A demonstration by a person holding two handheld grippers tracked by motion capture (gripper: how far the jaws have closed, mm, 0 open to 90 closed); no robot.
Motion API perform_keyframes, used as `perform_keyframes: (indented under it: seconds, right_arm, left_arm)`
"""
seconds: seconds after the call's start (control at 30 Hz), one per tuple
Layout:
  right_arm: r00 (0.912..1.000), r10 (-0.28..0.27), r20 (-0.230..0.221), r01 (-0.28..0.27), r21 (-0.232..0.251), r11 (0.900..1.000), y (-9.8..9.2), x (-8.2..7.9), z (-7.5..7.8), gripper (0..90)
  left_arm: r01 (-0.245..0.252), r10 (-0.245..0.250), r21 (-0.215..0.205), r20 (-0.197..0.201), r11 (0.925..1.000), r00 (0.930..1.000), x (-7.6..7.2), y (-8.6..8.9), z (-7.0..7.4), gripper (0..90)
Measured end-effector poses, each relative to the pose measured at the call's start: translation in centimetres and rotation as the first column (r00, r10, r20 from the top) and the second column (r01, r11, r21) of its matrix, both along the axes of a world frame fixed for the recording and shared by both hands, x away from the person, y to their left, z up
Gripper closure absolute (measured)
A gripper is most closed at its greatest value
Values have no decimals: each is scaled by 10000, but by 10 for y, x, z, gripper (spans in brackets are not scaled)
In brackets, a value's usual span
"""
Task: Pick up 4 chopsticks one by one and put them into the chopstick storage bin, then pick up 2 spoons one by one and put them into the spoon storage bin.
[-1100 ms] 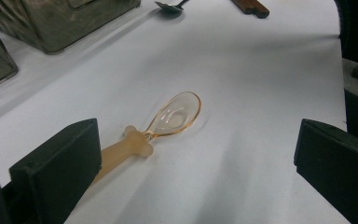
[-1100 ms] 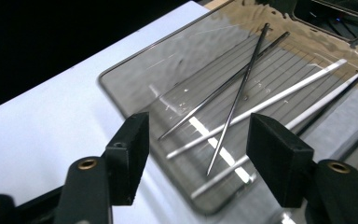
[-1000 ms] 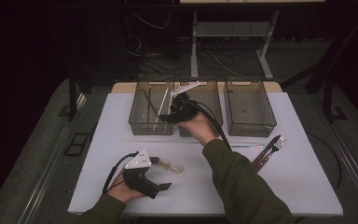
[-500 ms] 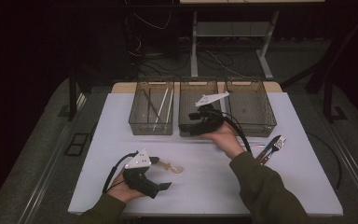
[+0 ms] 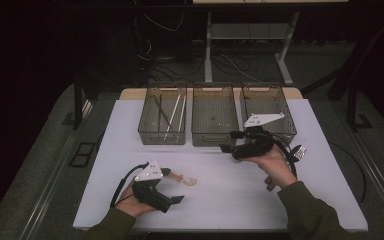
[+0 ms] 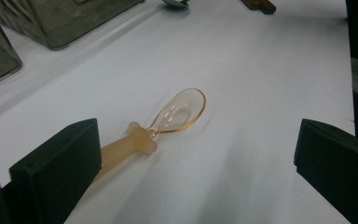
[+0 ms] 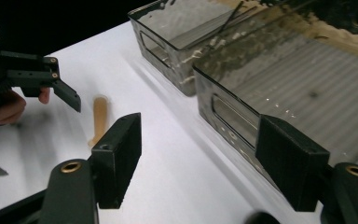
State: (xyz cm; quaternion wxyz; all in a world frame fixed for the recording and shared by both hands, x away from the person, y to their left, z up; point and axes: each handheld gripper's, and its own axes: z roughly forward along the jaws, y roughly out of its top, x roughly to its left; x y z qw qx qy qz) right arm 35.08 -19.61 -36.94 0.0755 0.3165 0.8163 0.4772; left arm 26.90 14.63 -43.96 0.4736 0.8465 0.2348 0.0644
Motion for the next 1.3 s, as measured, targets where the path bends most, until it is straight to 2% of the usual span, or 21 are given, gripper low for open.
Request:
perform_keyframes:
  seconds: [0.4, 0.67, 0.77, 0.9, 1.17, 1.23, 1.3]
  right_arm:
    - [9981, -623, 20, 623, -94, 9980, -44, -12, -19, 341]
    - [9921, -1185, -417, 1167, -415, 9923, -62, -7, -31, 515]
    - [9876, -1442, -629, 1391, -786, 9871, -63, -2, -36, 584]
    - [9852, -1431, -943, 1355, -828, 9873, -62, 4, -43, 610]
    - [9834, -1495, -1026, 1390, -1029, 9849, -54, 18, -56, 593]
    - [9835, -1493, -1024, 1368, -1198, 9833, -53, 21, -60, 598]
    - [9822, -1620, -945, 1465, -1535, 9772, -53, 23, -64, 651]
  left_arm:
    - [-16, 17, 58, -49, 10000, 10000, 0, 1, 0, 0]
    - [-36, 36, 104, -16, 9999, 10000, 0, 1, 0, 0]
    - [-44, 44, 67, 0, 10000, 10000, 0, 1, 1, 0]
    - [-23, 23, 100, 4, 9999, 10000, 0, 1, 0, 0]
    - [-50, 50, 102, -32, 9999, 10000, 0, 1, 0, 0]
    - [-43, 44, 129, -43, 9999, 10000, 0, 1, 0, 0]
    - [-48, 48, 106, -37, 9999, 10000, 0, 1, 0, 0]
